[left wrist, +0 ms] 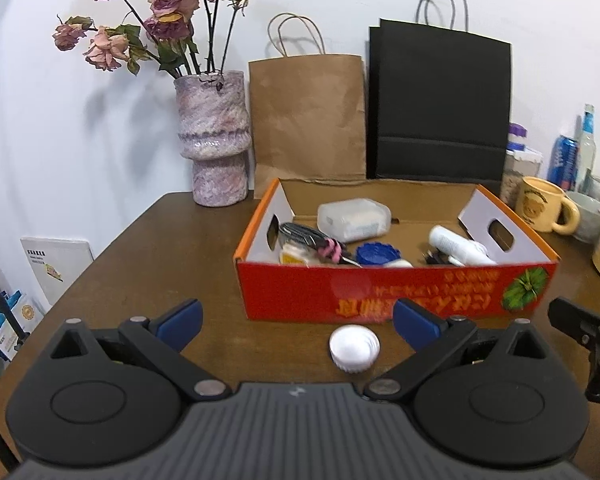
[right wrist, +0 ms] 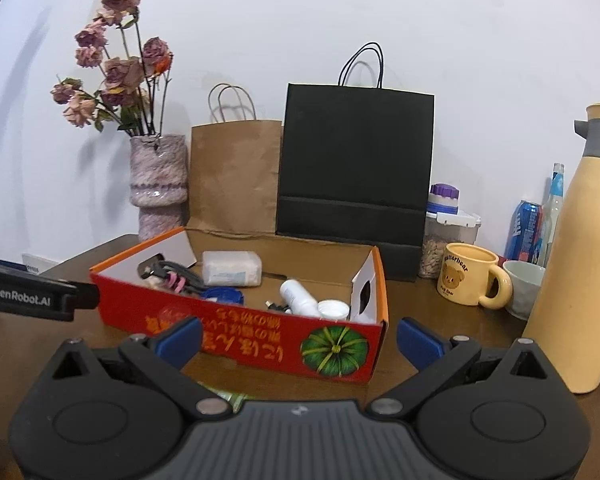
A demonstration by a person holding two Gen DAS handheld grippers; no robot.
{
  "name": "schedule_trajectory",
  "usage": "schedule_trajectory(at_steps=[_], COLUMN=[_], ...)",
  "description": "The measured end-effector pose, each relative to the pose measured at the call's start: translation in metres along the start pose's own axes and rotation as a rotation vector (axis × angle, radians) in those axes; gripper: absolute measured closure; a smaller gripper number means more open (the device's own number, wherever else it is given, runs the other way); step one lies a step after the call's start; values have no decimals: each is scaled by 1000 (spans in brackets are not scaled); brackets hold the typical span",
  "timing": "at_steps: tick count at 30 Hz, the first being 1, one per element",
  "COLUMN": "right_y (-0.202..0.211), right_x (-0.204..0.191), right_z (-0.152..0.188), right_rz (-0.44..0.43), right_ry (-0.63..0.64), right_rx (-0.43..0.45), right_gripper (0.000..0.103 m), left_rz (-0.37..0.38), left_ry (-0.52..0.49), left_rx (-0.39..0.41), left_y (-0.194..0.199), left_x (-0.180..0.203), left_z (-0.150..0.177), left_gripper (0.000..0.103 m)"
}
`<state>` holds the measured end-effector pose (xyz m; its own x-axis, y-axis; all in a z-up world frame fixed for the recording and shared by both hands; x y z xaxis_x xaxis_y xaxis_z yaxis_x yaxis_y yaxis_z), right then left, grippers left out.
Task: Organize rigid objects
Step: 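Withdraw both open tools from the box toward the white cap and spray bottle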
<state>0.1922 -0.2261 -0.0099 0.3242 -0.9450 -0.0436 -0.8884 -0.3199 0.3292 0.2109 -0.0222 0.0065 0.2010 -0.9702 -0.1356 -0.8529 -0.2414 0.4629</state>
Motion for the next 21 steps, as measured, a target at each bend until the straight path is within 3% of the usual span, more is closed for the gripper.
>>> schedule_trajectory(at_steps=[11, 21], right_y=[22, 19], right_x=[-14, -27], right_z=[24, 37], right_rz=[-28, -44], right_ry=[13, 61], right_rx=[-57, -118], right_gripper=[0, 0], left_rz=[47, 73], left_ry=[-49, -68], left_rx=[-32, -70], left_y=[24, 21], left_x=[-5, -13], left_z=[33, 49], left_gripper=[0, 0])
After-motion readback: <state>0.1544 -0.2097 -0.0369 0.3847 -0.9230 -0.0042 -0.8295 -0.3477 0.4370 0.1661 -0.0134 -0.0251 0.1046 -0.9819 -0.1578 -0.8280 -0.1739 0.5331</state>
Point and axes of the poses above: each gripper's, at about its wrist camera, not at the fingertips, and y roughly against the way its jaws point, x to its right, z to its underside, the point moved 3 cm from there along -y, roughly the way its jaws point, and after that the axes turned 10 degrees about -z, right-handed, at the moved point
